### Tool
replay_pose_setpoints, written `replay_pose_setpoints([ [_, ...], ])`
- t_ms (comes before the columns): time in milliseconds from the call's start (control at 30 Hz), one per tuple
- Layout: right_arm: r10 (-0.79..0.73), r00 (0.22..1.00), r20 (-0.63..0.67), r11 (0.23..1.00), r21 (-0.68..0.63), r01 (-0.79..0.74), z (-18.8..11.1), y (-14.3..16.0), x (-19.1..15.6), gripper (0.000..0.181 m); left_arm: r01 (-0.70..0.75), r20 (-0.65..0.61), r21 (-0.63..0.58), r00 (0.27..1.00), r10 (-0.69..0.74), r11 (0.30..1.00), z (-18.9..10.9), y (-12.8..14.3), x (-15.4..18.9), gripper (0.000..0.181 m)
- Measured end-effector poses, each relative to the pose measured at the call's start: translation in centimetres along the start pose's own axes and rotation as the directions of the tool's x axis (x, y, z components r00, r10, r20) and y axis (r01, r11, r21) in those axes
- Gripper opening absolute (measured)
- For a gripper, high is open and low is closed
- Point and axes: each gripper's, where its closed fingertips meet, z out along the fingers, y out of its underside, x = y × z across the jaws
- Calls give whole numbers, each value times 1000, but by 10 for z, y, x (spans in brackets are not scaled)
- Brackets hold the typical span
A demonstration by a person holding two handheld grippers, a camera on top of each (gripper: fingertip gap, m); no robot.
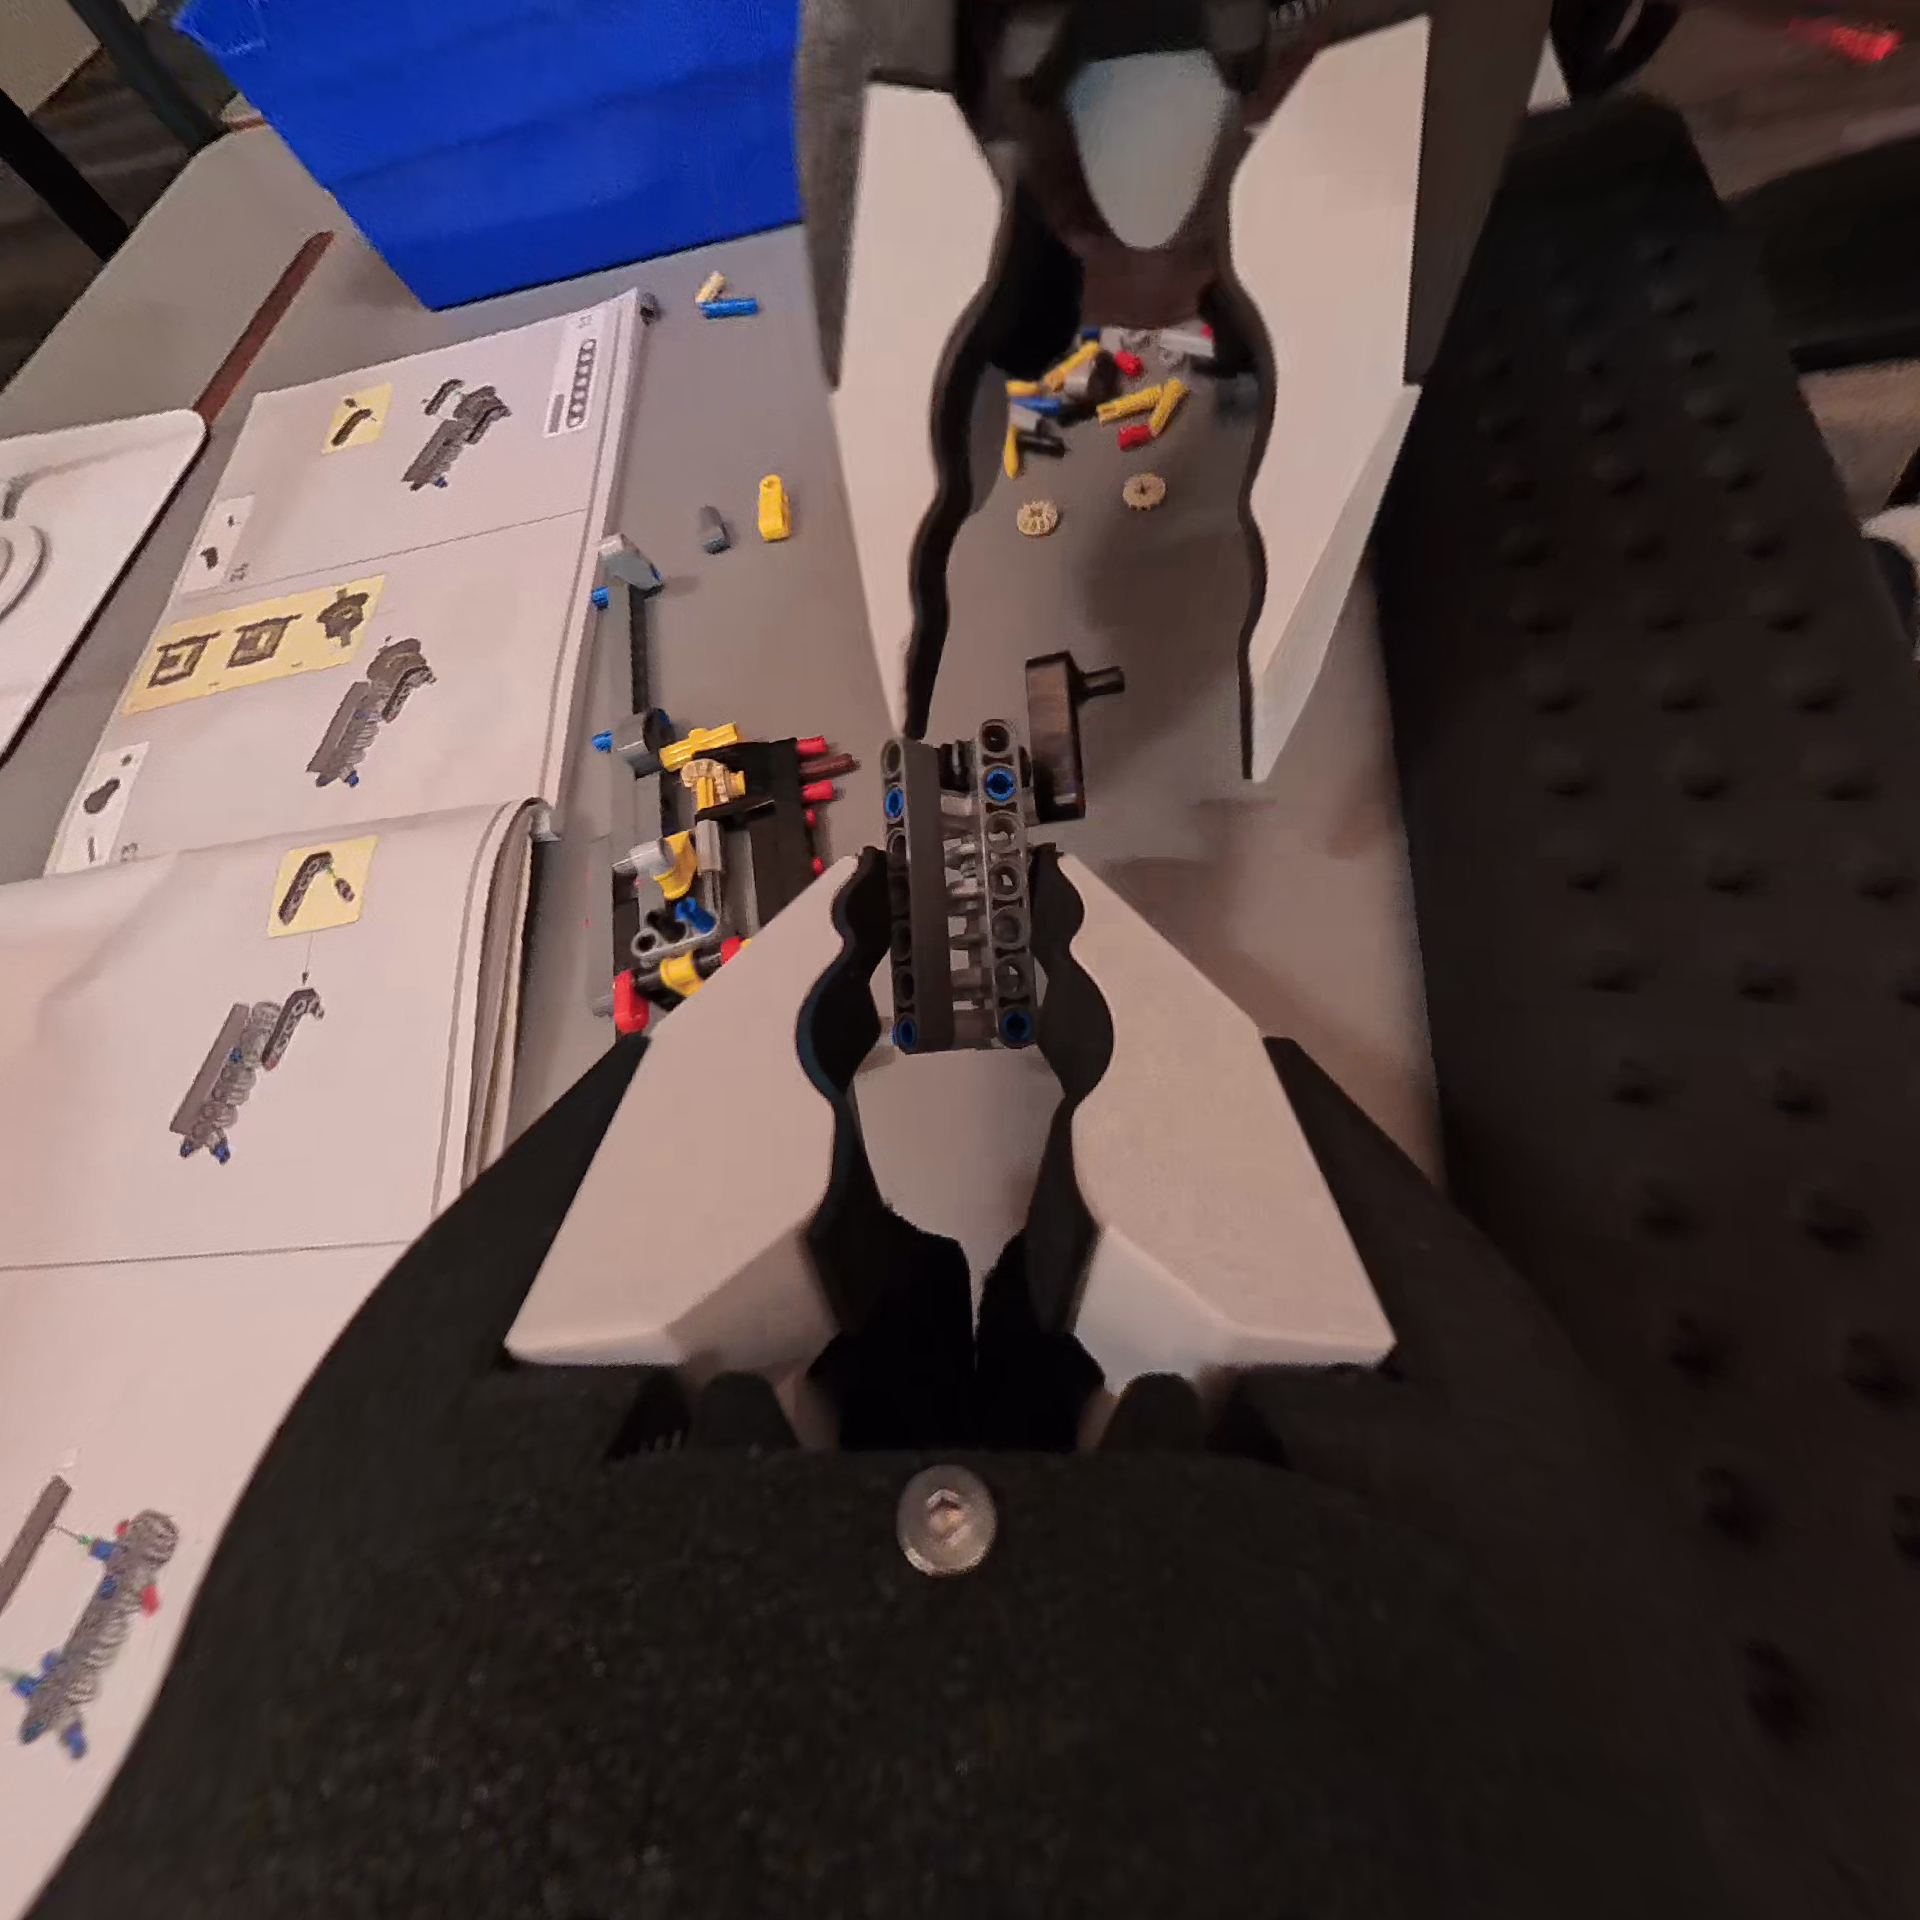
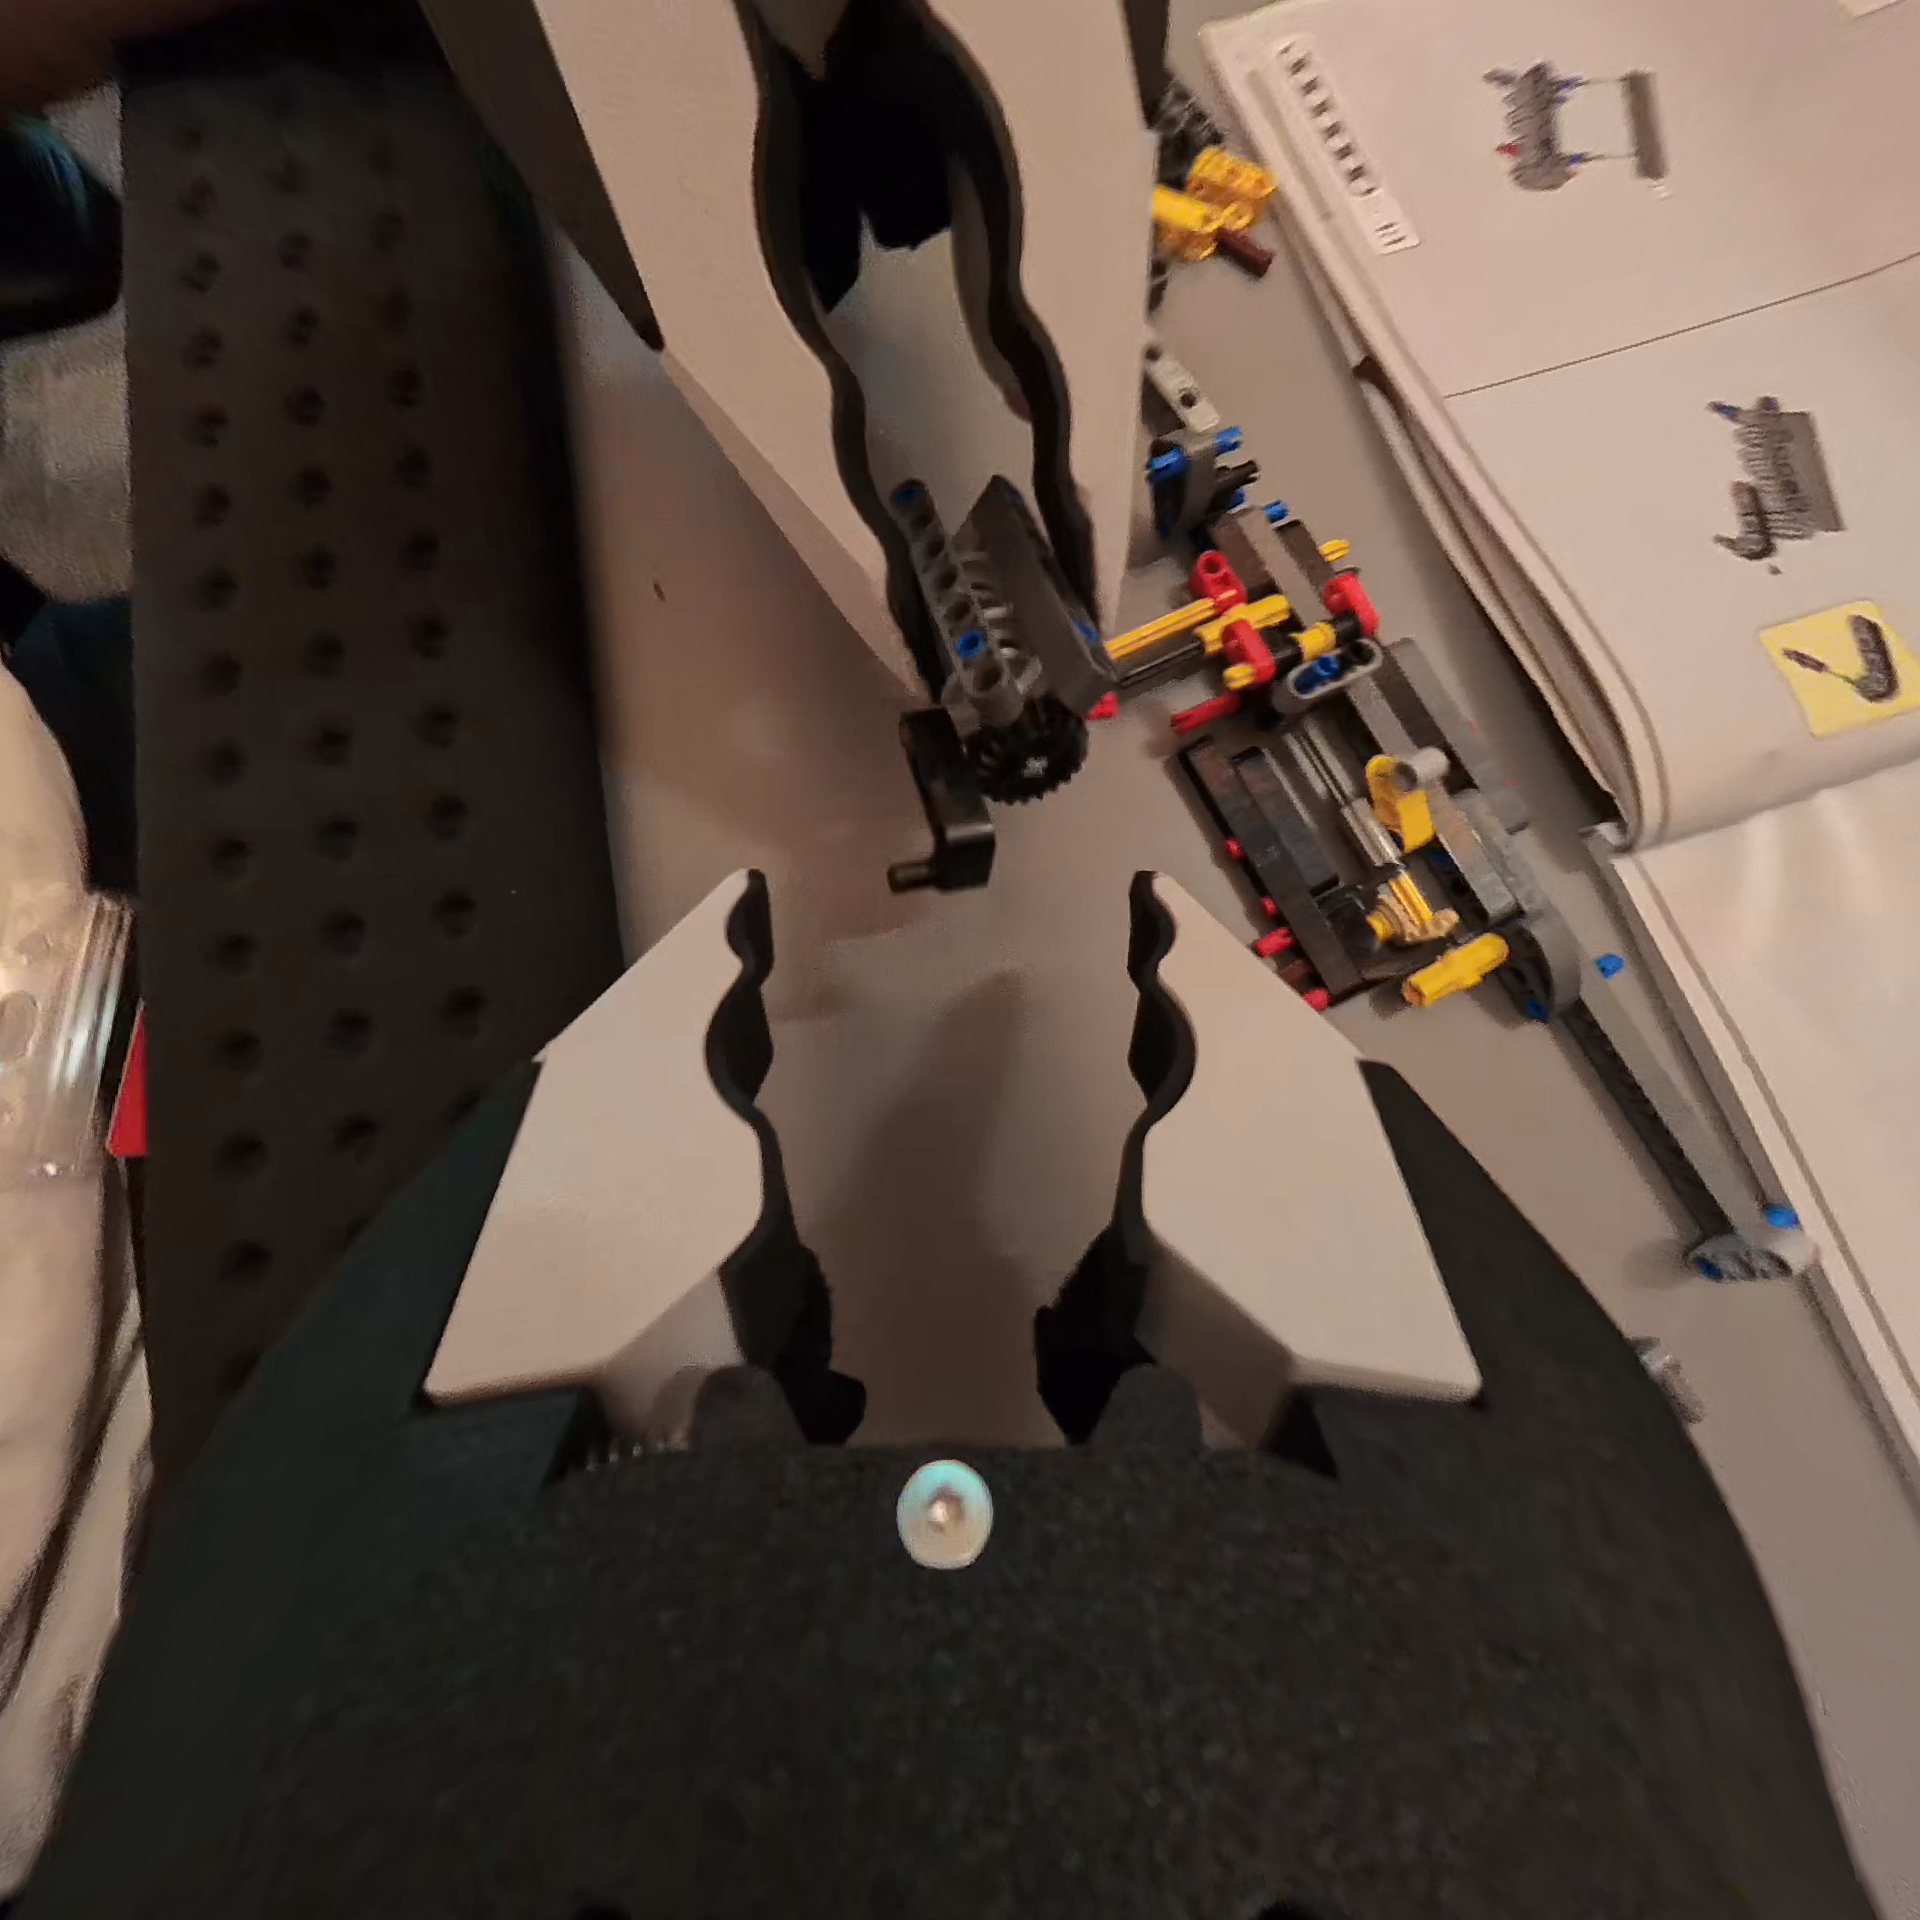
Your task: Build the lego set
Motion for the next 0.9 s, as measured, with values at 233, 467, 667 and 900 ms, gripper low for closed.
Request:
replay_pose_setpoints([
  [233, 154, 988, 7, 943, 297, -150, -11, -17, -1, 30, 45, -2, 30, 999, -45, 999, 0, -1, -5, 26],
  [467, 202, 978, -43, 918, 356, -174, -10, -11, 1, 16, 26, -25, 14, 999, -26, 1000, 8, 3, 3, 26],
  [667, 199, 978, -65, 929, 330, -167, -8, -7, 0, 16, -1, -7, -5, 1000, 1, 1000, 9, 5, 4, 26],
  [900, 270, 961, 62, 881, 388, -272, -17, -11, 1, 16, 80, -30, 34, 996, -79, 996, 3, -5, 5, 27],
])
